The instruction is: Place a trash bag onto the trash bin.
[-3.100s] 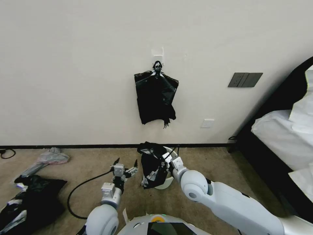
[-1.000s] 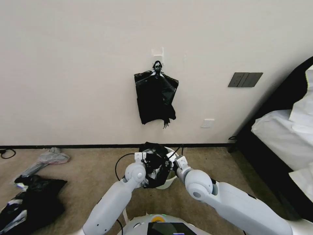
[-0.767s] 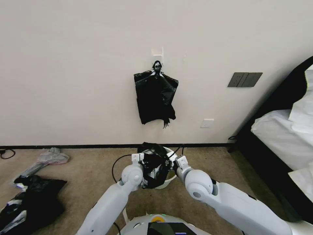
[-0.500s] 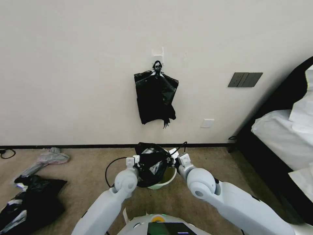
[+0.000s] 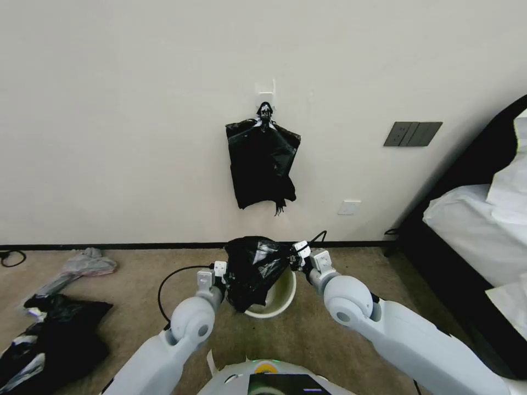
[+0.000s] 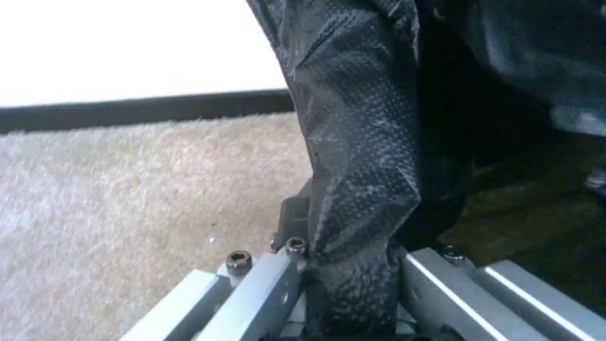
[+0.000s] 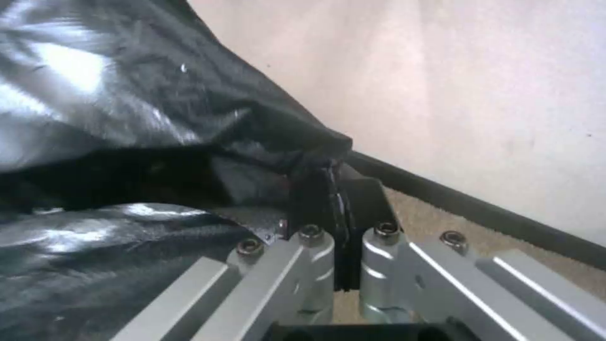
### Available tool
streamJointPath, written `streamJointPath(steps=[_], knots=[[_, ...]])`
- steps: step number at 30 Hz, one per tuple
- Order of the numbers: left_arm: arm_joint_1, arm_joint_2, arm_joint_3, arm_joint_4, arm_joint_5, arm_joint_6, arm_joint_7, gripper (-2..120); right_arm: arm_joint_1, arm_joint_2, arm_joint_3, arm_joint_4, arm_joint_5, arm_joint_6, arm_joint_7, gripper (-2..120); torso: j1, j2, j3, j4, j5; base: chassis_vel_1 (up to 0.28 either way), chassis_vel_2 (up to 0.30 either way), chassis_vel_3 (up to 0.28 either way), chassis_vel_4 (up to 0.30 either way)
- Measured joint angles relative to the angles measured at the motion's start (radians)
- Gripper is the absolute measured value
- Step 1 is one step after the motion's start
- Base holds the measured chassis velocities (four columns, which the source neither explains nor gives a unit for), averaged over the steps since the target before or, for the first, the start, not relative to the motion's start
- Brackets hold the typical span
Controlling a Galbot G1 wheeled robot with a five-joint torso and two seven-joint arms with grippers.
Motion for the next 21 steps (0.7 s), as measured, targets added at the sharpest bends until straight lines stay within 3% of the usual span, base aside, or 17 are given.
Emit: streamJointPath(steps=[8, 21], knots=[[0.073, 0.04, -0.03, -0.076, 0.071, -0.017, 0.09, 1, 0.014, -0.026, 0.017, -0.043, -0.01, 0.009, -0.026, 0, 0.0, 0.0, 0.0, 0.0, 0.0, 0.0, 0.0, 0.0, 0.0], [0.094, 0.037, -0.059, -0.074, 0.094, -0.094, 0.165, 1, -0.038, -0.138, 0.031, -0.053, 0.044, -0.038, -0.109, 0, 0.0, 0.0, 0.0, -0.0002, 0.0, 0.0, 0.0, 0.0, 0.0]])
